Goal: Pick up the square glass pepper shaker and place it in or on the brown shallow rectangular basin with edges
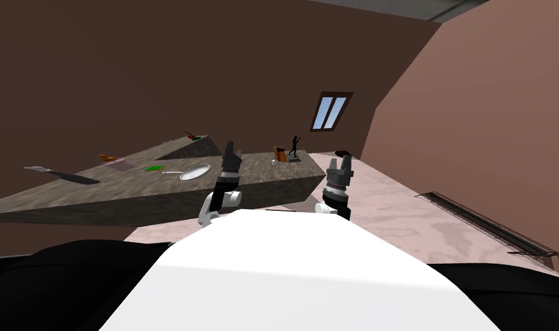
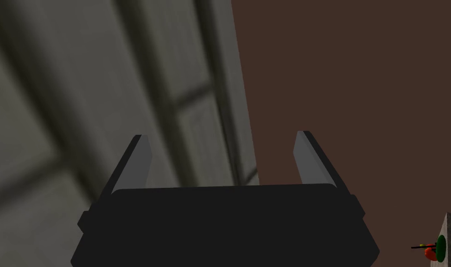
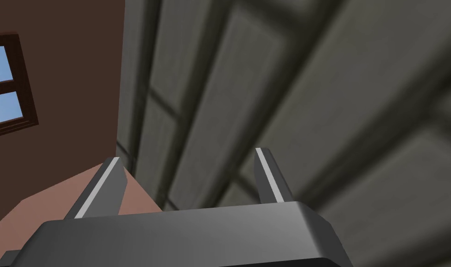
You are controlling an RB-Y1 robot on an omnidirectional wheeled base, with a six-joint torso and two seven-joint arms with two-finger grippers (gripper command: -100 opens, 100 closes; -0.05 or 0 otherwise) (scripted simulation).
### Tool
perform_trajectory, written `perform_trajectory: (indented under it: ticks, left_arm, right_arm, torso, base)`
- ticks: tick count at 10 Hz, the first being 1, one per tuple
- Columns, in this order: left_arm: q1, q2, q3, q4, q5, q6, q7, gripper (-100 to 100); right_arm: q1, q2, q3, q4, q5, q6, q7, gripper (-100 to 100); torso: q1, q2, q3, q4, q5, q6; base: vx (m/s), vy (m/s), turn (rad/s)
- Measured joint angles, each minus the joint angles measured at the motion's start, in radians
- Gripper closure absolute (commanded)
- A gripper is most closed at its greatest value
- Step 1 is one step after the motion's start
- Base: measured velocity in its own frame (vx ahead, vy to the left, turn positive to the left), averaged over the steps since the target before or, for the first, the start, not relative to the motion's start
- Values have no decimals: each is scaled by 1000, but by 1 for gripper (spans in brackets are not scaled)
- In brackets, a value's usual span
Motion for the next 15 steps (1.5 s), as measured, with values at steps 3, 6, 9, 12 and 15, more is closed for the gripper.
perform_trajectory:
  ticks: [3,6,9,12,15]
  left_arm:
    - [-63,35,18,24,-10,99,-55,-100]
    - [-117,62,36,60,-25,200,-110,-100]
    - [-167,78,47,109,-45,289,-160,-100]
    - [-201,86,52,150,-63,355,-190,-100]
    - [-233,83,50,200,-94,430,-230,-100]
  right_arm:
    - [0,0,0,0,0,0,0,0]
    - [0,0,0,0,0,0,0,0]
    - [0,0,0,0,0,0,0,0]
    - [0,0,0,0,0,0,0,0]
    - [0,0,0,0,0,0,0,0]
  torso:
    - [0,0,0,0,0,0]
    - [-1,-1,0,0,0,0]
    - [-1,-1,0,0,0,-1]
    - [-1,0,0,0,0,0]
    - [-1,-1,0,0,0,0]
  base:
    - [4,-3,-174]
    - [9,-8,-190]
    - [12,-11,-120]
    - [12,-12,-136]
    - [13,-13,-73]
